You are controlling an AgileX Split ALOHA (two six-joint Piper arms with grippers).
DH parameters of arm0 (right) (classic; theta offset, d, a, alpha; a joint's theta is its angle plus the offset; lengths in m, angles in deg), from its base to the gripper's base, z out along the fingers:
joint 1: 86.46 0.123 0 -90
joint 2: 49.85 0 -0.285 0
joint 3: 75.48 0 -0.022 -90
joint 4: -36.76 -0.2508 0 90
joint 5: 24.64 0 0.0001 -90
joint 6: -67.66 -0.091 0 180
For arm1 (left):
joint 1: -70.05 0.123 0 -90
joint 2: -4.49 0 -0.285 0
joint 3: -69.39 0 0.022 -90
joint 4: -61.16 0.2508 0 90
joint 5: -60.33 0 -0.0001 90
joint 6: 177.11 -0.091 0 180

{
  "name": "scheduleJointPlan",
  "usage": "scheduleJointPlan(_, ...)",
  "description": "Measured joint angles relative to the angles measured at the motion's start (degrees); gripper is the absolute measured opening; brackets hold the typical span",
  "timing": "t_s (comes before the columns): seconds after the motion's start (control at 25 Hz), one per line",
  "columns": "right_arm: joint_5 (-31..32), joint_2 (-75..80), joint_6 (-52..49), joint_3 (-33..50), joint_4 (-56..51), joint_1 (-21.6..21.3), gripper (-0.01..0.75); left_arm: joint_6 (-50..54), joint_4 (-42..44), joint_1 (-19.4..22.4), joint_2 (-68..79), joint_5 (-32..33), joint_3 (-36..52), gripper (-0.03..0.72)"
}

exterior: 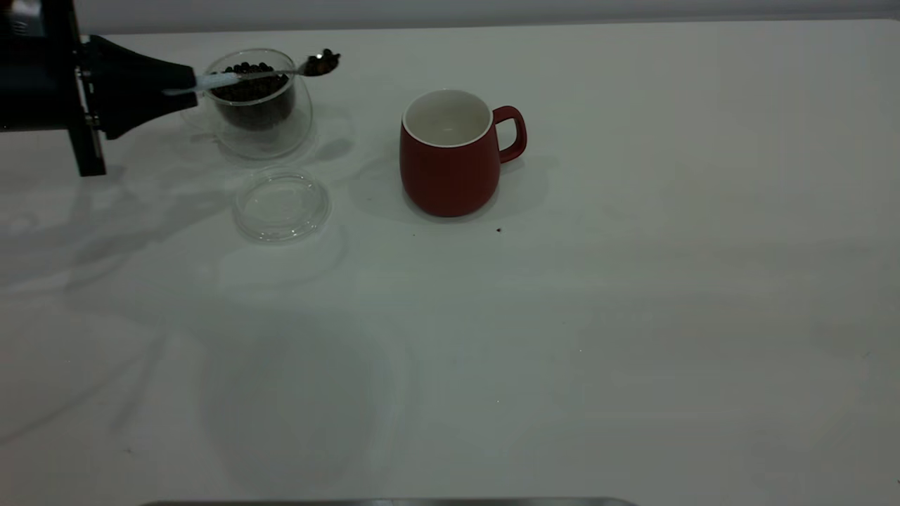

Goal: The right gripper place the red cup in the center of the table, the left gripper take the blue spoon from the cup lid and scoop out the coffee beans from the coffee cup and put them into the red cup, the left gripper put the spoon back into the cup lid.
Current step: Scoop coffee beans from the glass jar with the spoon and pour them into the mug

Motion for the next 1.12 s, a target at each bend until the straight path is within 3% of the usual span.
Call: scheduleJointPlan(1.12,0.0,0.0,0.0,0.0,0.0,0.0,0.504,0.1,0.0,-10.9,0.0,0.0,0.0,0.126)
